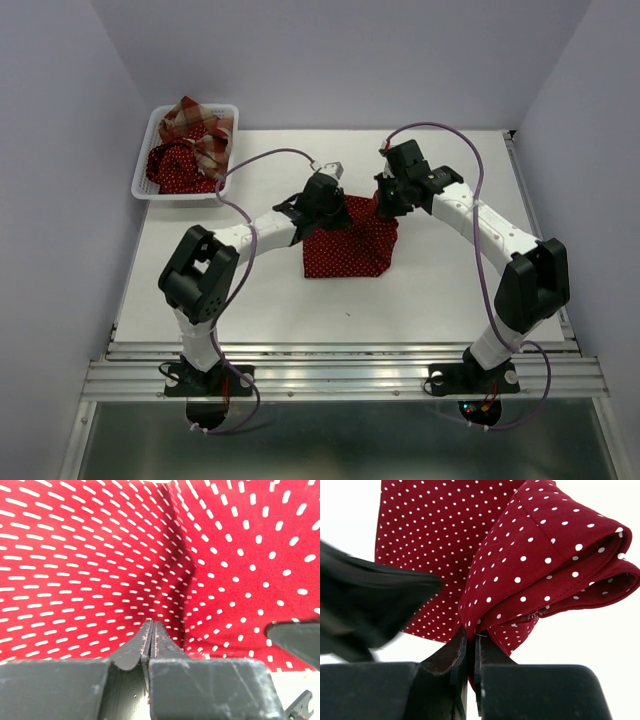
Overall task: Fold and stack the skirts
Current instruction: Fold the skirt
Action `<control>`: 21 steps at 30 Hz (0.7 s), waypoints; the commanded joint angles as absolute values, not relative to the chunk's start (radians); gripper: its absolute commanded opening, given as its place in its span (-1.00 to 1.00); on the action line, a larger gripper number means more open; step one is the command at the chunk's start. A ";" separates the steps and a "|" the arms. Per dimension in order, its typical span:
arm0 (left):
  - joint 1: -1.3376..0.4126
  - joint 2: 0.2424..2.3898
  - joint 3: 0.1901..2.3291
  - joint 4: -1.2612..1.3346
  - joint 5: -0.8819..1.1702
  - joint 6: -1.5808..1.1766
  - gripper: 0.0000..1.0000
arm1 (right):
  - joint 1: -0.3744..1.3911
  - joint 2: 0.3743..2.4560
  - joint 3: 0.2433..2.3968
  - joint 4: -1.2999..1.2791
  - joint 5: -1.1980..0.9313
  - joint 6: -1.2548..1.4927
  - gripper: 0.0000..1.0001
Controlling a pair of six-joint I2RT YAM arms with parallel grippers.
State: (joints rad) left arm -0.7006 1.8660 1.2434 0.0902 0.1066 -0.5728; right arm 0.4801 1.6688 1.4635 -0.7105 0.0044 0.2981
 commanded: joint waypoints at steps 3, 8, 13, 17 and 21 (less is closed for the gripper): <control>-0.594 1.778 1.141 0.069 0.049 -0.551 -0.96 | 0.489 1.654 1.499 -0.715 0.052 0.273 -0.99; -0.548 1.789 1.100 0.084 0.058 -0.551 -1.00 | 0.489 1.663 1.519 -0.729 0.023 0.267 -0.99; -0.545 1.828 1.100 0.086 0.058 -0.543 -1.00 | 0.509 1.674 1.539 -0.733 0.018 0.278 -0.99; -0.542 1.856 1.089 0.081 0.049 -0.546 -1.00 | 0.538 1.689 1.565 -0.738 0.008 0.276 -0.99; -0.538 1.875 1.066 0.089 0.031 -0.548 -1.00 | 0.592 1.736 1.635 -0.781 0.047 0.272 -0.98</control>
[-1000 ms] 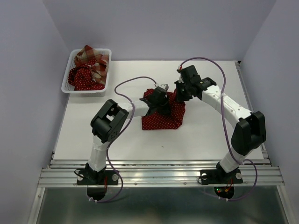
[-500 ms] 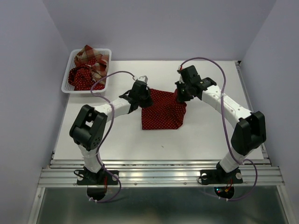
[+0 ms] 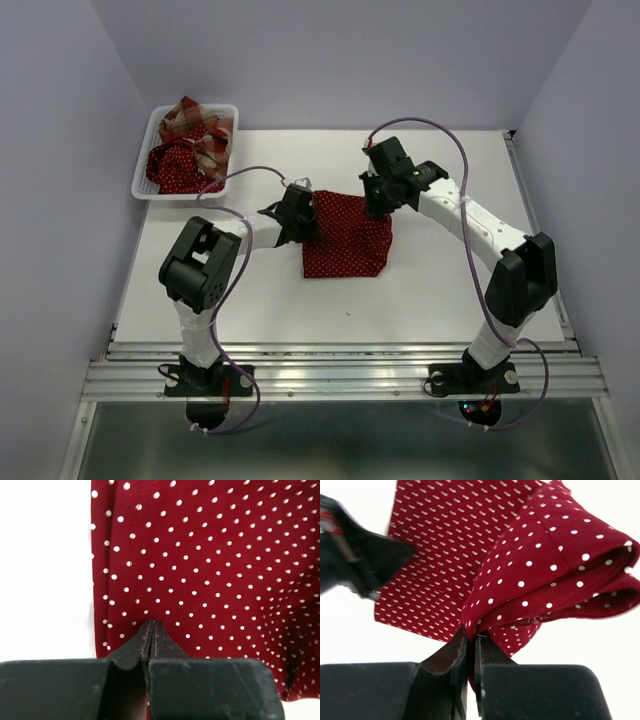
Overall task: Fold and stack the skirts
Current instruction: Fold the skirt
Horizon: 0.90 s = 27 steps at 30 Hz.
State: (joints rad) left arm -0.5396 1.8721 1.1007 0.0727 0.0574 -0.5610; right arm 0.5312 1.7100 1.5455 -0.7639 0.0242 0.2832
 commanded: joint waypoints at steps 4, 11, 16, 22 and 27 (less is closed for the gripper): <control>-0.525 1.881 1.028 0.124 0.061 -0.558 -1.00 | 0.624 1.775 1.677 -0.796 0.069 0.276 -0.97; -0.525 1.885 0.997 0.167 0.101 -0.575 -1.00 | 0.692 1.868 1.749 -0.801 0.063 0.295 -0.96; -0.525 1.870 0.971 0.187 0.106 -0.584 -1.00 | 0.712 1.937 1.786 -0.759 0.055 0.340 -0.96; -0.525 1.858 0.950 0.219 0.133 -0.598 -1.00 | 0.721 1.996 1.782 -0.678 0.009 0.379 -0.96; -0.525 1.845 0.942 0.235 0.140 -0.609 -1.00 | 0.721 2.039 1.789 -0.649 -0.058 0.411 -0.95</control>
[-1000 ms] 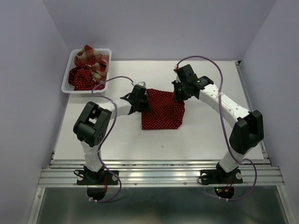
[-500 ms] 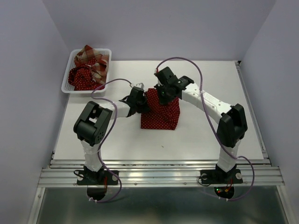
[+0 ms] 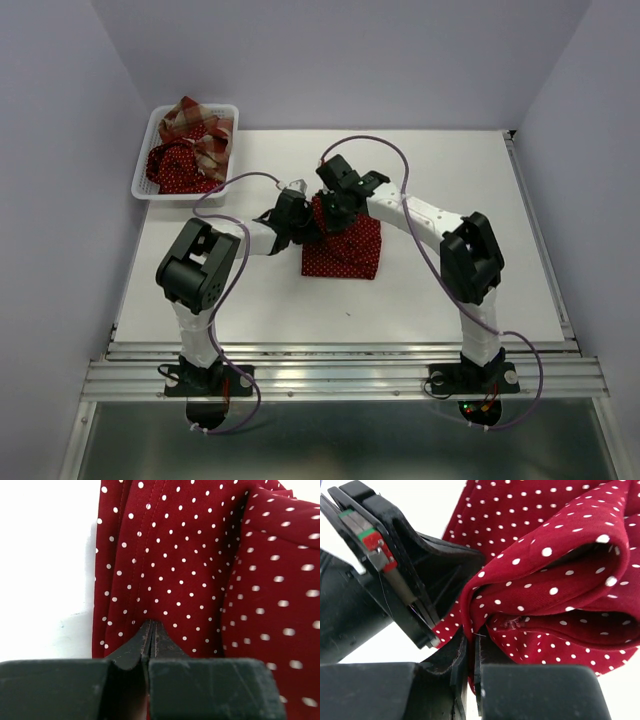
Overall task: Fold and stack the skirts
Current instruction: Fold the skirt
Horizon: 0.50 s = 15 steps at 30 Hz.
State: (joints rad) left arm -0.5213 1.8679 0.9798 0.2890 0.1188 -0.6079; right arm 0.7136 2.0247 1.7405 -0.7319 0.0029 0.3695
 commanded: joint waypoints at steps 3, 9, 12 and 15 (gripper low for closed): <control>-0.525 1.835 0.939 0.235 0.141 -0.615 -1.00 | 0.721 2.057 1.796 -0.641 -0.092 0.428 -0.90; -0.520 1.798 0.943 0.218 0.133 -0.623 -1.00 | 0.721 2.094 1.813 -0.640 -0.097 0.452 -0.71; -0.515 1.767 0.945 0.209 0.117 -0.623 -1.00 | 0.721 2.089 1.835 -0.641 -0.094 0.460 -0.46; -0.508 1.746 0.948 0.201 0.086 -0.620 -1.00 | 0.721 2.079 1.867 -0.643 -0.133 0.437 -0.10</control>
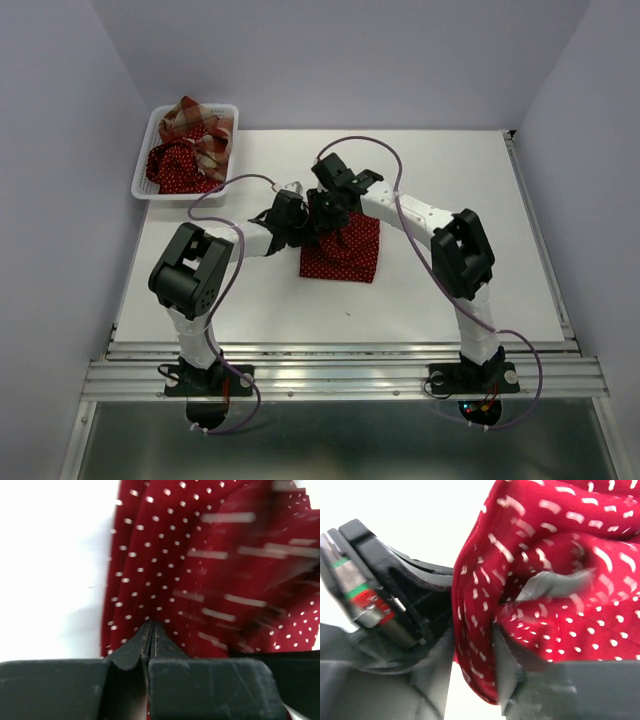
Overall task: Fold and stack the skirts
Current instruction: Fold the skirt
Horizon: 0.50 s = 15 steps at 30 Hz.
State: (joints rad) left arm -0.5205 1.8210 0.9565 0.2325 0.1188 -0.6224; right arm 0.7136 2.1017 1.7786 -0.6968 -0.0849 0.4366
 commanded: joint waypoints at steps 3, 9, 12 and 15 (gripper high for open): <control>-0.492 1.730 0.954 0.180 0.081 -0.615 -0.97 | 0.721 2.040 1.887 -0.643 -0.176 0.413 0.04; -0.456 1.638 0.948 0.138 0.034 -0.604 -0.52 | 0.721 1.879 1.809 -0.588 -0.190 0.394 1.00; -0.445 1.577 0.953 0.065 -0.035 -0.598 -0.23 | 0.721 1.778 1.747 -0.587 -0.108 0.396 1.00; -0.442 1.508 0.954 0.034 -0.058 -0.588 0.10 | 0.721 1.683 1.674 -0.586 -0.006 0.406 1.00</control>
State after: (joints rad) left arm -0.4477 1.6138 0.9501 0.0849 0.0082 -0.6090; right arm 0.7109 1.8149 1.7317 -0.6445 -0.1097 0.3977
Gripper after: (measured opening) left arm 0.475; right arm 0.995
